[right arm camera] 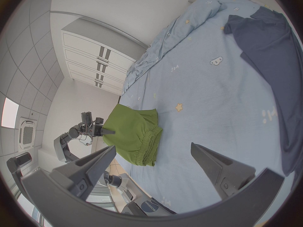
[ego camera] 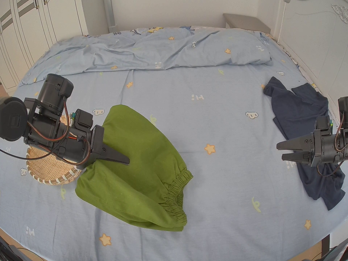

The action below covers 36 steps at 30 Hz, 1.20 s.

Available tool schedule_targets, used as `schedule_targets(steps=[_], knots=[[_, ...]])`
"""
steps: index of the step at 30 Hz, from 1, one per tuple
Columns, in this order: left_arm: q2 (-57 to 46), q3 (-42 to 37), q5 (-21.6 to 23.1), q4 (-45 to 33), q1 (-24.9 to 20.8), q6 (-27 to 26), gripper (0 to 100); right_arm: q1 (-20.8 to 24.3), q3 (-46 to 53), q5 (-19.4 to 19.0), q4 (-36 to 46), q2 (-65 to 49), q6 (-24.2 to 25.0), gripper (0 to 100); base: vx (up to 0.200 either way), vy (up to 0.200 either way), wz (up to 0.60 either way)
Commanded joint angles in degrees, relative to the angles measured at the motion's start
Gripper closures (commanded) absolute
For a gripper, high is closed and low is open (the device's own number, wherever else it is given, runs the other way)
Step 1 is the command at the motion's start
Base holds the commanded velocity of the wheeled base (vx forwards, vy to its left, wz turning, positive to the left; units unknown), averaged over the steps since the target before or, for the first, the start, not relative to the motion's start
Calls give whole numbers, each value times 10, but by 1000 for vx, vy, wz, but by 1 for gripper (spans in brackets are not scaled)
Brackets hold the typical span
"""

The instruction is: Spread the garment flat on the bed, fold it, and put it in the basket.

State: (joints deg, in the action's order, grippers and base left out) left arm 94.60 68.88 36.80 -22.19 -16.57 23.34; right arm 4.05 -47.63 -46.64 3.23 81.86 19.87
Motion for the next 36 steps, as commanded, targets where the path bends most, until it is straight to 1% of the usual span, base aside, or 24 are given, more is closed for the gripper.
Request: schedule_targets(steps=[1, 8, 10, 12, 17, 22, 24, 27, 30, 31, 33, 35, 36], knots=[[-2, -1, 0, 0, 0, 0, 100, 0, -1, 0, 0, 0, 1, 0, 0, 200, 0], [-3, -3, -1, 0, -1, -6, 100, 0, 0, 1, 0, -1, 1, 0, 0, 200, 0], [-3, -7, -3, 0, -1, -24, 100, 2, 1, 1, 0, -1, 1, 0, 0, 200, 0], [-6, -10, -3, 0, -2, -33, 100, 2, 1, 1, 0, -1, 1, 0, 0, 0, 0], [-18, -11, -3, 0, 0, -35, 100, 2, 1, 1, 0, -1, 1, 0, 0, 0, 0], [-59, -12, -4, 0, 0, -37, 100, 2, 1, 0, -1, 0, 1, 0, 0, 0, 0], [-77, -16, -4, 4, 0, -44, 100, 3, 1, 0, 0, 0, 1, 0, 0, 0, 0], [-98, -21, -5, 17, 6, -77, 100, 7, 2, 0, 0, 0, 1, 0, 0, 0, 0], [-102, -20, -6, 36, 8, -85, 100, 10, 3, 1, -1, -1, 2, 0, 0, 0, 0], [-101, -23, -8, 58, 12, -86, 100, 10, 3, 1, -1, -1, 2, 0, 0, 0, 0], [-102, -31, -24, 98, 39, -86, 100, 10, 4, 1, -1, 0, 2, 0, 0, 0, 0], [-102, -32, -25, 101, 41, -86, 100, 10, 4, 1, -1, 0, 2, 0, 0, 0, 0], [-99, -58, -37, 188, 86, -80, 100, 10, 4, 1, -2, -1, 2, 0, 0, 0, 0]])
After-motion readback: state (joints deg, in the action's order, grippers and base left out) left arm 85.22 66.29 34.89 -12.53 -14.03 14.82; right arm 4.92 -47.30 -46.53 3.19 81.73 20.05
